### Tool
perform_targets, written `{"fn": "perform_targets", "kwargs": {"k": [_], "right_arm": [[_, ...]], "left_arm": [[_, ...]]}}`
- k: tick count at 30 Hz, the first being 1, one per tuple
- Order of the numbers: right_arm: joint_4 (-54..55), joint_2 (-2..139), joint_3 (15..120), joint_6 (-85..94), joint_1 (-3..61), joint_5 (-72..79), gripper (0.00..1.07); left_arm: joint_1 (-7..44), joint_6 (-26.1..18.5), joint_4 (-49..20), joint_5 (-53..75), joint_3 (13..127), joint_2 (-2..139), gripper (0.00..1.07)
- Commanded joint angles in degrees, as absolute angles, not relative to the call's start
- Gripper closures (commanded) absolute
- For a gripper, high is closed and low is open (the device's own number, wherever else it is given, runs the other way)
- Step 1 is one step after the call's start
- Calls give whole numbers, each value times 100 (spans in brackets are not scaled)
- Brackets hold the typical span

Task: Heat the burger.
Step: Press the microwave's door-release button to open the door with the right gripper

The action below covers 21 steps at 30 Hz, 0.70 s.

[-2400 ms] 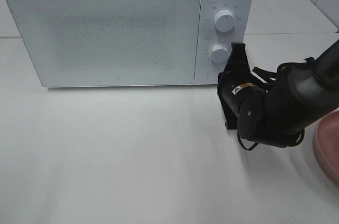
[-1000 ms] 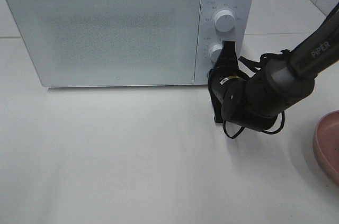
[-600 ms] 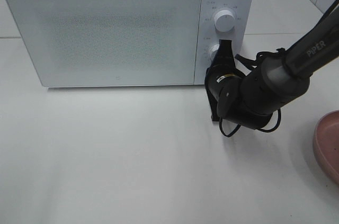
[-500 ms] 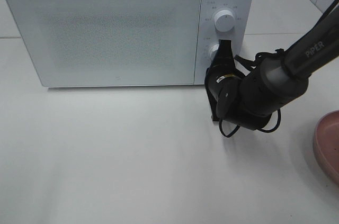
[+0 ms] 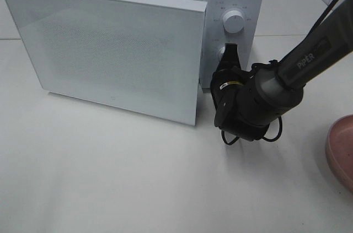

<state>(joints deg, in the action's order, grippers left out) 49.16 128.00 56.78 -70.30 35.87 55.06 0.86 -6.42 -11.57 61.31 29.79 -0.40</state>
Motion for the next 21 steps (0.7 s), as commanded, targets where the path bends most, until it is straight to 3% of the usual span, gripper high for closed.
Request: {"fn": "perform_targets", "kwargs": {"k": [1,21], "right_arm": [[4240,12725,6245,-7024,3346,7007,107],[3953,12387,5632,-7208,3363,5879,107]], "left_arm": [[57,-625,-1157,6159,2962,-40,7],[57,-625,-1157,6159,2962,-40,7]]}}
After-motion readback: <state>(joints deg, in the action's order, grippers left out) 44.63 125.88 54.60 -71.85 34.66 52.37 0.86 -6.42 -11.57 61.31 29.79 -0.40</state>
